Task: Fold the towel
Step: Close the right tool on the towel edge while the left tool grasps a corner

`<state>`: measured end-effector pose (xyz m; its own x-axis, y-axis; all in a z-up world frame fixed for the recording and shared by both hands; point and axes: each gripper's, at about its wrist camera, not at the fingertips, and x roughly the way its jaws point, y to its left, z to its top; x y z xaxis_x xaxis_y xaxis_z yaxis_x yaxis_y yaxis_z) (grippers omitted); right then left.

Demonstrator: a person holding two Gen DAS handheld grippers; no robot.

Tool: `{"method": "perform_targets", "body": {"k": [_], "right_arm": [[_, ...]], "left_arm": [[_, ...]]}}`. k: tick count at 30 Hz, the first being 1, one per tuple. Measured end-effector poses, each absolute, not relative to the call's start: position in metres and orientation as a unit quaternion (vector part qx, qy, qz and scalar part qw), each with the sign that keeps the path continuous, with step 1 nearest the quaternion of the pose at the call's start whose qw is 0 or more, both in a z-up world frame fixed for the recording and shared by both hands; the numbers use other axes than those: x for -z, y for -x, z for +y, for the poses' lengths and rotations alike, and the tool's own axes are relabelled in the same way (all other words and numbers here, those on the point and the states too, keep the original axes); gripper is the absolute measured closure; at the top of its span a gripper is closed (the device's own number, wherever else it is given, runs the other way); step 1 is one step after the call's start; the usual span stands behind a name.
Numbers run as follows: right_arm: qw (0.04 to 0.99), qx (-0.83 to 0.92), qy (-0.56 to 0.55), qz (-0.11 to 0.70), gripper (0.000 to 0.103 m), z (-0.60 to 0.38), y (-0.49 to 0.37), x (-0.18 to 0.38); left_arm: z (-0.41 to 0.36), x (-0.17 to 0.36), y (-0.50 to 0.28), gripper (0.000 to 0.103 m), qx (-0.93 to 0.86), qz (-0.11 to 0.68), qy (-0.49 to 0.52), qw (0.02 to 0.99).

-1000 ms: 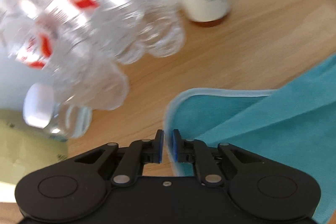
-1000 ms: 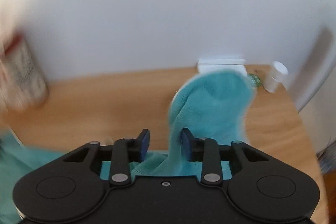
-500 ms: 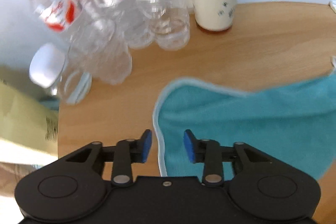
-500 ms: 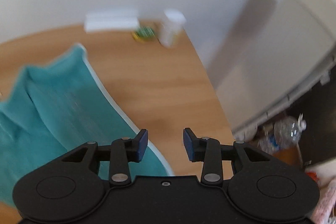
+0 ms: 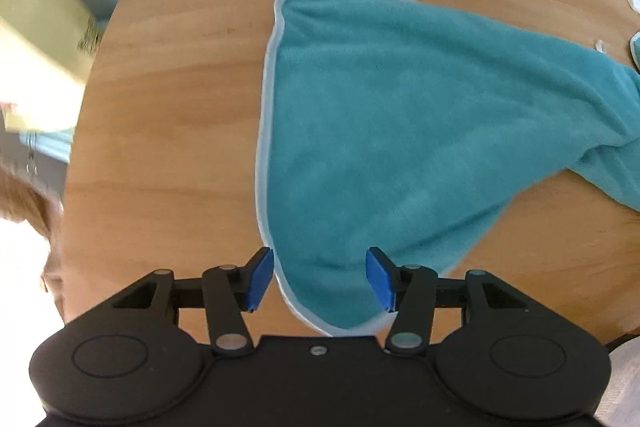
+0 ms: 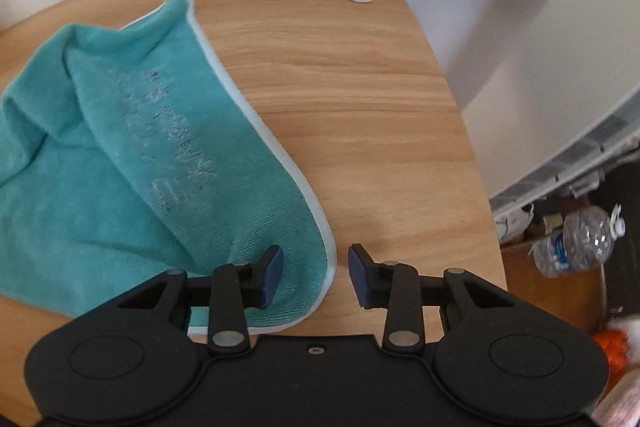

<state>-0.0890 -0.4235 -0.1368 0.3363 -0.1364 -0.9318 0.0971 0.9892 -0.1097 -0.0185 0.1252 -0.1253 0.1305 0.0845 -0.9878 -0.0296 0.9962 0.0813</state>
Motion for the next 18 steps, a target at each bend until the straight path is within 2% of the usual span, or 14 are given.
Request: {"method": "perform_targets", "body": {"k": [4,7,11,13,18], "right_arm": [[0.814,0.054,-0.012,0.578,0.091,-0.427,0.086,0.138],[0.812,0.051,-0.002,0.582,0.095,-0.428,0.086,0.139],[0.801,0.07,0.022,0.594,0.098,-0.433,0.087,0.141],[0.798,0.08,0.02,0.596,0.098,-0.438,0.088,0.141],[0.789,0.117,0.02,0.603,0.099,-0.453,0.091,0.14]], "left_arm": [[0.111,0.127,0.031,0.051,-0.04,0.653,-0.027,0.756],[0.101,0.135,0.034,0.052,-0.049,0.646,-0.051,0.76],[0.085,0.142,0.036,0.068,-0.034,0.635,-0.104,0.765],[0.082,0.142,0.036,0.073,-0.029,0.628,-0.13,0.766],[0.09,0.142,0.035,0.073,-0.026,0.634,-0.14,0.76]]}}
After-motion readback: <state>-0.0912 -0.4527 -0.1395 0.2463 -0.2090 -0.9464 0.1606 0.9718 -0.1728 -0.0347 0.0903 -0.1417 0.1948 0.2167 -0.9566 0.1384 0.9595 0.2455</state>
